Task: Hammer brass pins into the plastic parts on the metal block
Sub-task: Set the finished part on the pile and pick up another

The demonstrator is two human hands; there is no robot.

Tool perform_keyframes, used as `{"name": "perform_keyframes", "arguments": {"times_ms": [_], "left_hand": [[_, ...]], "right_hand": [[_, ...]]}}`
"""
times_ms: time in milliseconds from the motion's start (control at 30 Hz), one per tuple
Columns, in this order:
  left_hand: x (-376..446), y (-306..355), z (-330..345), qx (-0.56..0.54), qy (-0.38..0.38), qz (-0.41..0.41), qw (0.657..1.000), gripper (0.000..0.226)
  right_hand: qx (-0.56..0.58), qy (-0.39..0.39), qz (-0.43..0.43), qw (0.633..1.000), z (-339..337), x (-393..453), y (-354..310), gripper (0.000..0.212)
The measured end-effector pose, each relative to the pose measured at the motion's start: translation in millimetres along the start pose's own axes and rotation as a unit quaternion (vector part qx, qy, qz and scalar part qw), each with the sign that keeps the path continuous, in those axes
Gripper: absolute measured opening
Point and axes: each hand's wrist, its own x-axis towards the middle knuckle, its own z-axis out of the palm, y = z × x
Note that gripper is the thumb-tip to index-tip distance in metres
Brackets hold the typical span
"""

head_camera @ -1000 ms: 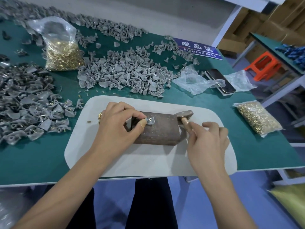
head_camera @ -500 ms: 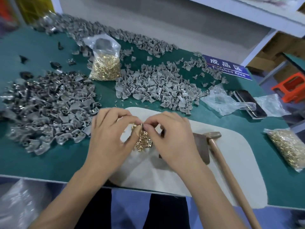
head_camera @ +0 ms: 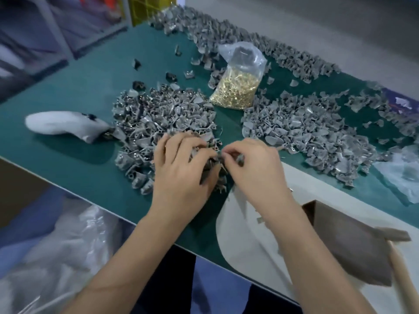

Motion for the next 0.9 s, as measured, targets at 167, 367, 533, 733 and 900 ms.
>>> {"name": "perform_keyframes", "arguments": {"times_ms": [167,367,533,733,900], "left_hand": [[-0.3,12.8,-4.0,-0.074,-0.023,0.051,0.996,0.01],[-7.4,53.5,1.8,-0.084,-0.18,0.075,0.977,0.02],[-8.6,68.3,12.6,-0.06,-0.211,-0.025,0.975,0.021],[-3.1,71.1,12.6,-0.032,-0.217,-0.031,0.975,0.009],[-1.5,78.4,9.3,-0.018,-0.2,0.016,0.98,0.012]], "right_hand": [[0.078,0.107,0.074,0.988,-36.4,-22.0,44.5,0.014],[0.035,0.069,0.176,0.981,-58.2,-78.1,88.4,0.015],[0.027,0.102,0.172,0.979,-48.3,-102.4,90.1,0.02],[0.051,0.123,0.175,0.976,-47.5,-102.8,94.3,0.021],[0.128,0.141,0.158,0.969,-49.0,-105.4,94.5,0.012]]}}
